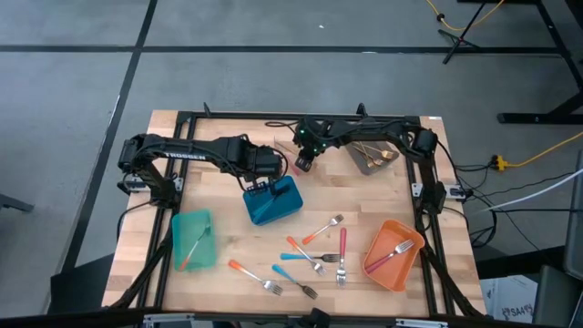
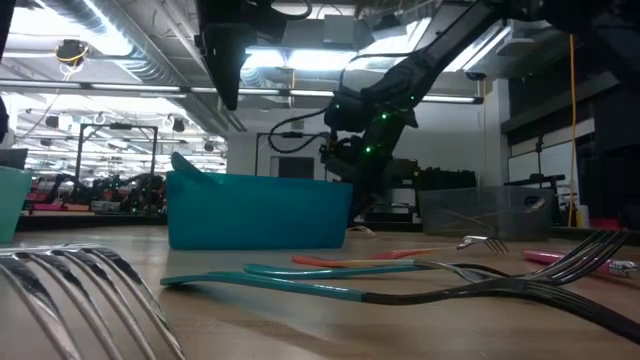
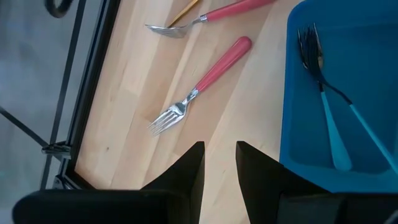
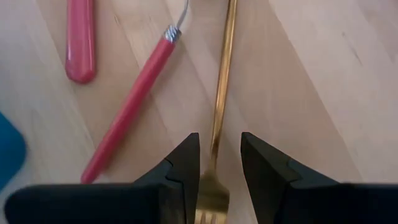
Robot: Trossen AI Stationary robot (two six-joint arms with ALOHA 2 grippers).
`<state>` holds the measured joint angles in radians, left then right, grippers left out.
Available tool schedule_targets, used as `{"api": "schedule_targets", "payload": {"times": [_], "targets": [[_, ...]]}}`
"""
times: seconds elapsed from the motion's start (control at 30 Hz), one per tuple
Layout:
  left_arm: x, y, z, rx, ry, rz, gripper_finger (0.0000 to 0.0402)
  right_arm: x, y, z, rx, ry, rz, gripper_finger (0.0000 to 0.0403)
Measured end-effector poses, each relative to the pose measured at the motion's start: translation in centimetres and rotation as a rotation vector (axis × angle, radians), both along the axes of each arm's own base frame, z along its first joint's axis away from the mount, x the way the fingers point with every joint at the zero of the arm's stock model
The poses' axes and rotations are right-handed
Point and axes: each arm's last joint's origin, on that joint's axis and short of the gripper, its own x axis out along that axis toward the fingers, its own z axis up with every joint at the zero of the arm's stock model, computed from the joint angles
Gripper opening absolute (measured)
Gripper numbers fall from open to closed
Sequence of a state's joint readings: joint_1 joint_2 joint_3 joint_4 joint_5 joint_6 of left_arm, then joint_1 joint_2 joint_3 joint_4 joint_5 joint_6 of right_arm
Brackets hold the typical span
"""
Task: Sort silverware by color (type)
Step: Put the golden fork into the gray bin
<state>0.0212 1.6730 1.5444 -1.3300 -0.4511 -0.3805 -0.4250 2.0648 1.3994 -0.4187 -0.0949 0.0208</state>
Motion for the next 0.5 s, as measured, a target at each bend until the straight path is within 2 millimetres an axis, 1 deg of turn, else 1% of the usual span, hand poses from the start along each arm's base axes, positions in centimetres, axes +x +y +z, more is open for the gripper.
{"api": "schedule_targets", "payload": {"times": [0.13,0.23,0.5], "targets": [[0.0,0.0,0.0,0.000,-0.005,0.000,0.0085,0.0,0.0,-1.2,0.002,0.038,-0.007,0.0111],[0.1,0.0,0.0,0.000,-0.007,0.000,0.0085,0.1,-0.1,-1.6,0.006,0.046,-0.007,0.0111],[0.1,0.0,0.0,0.001,-0.002,-0.008,0.0085,0.0,-0.1,-1.8,0.012,0.061,-0.007,0.0111]]}}
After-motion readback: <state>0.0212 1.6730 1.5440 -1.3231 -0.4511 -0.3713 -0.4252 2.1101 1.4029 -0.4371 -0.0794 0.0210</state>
